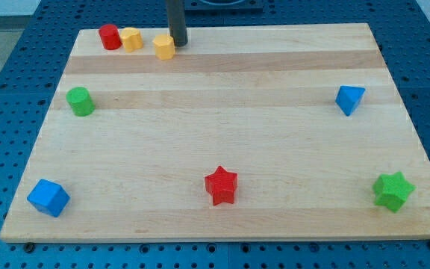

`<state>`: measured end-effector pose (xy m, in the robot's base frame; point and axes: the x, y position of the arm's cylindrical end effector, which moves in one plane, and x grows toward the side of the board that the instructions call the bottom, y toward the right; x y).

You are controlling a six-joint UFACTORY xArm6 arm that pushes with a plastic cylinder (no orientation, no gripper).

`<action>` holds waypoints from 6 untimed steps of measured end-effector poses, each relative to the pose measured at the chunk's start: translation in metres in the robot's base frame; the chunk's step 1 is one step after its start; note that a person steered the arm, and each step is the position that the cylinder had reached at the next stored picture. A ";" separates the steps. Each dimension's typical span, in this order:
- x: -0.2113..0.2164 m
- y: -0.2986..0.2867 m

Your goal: Push the yellow hexagon into the yellow heart

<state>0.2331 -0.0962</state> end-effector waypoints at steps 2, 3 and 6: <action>0.056 0.027; 0.044 0.001; 0.017 -0.046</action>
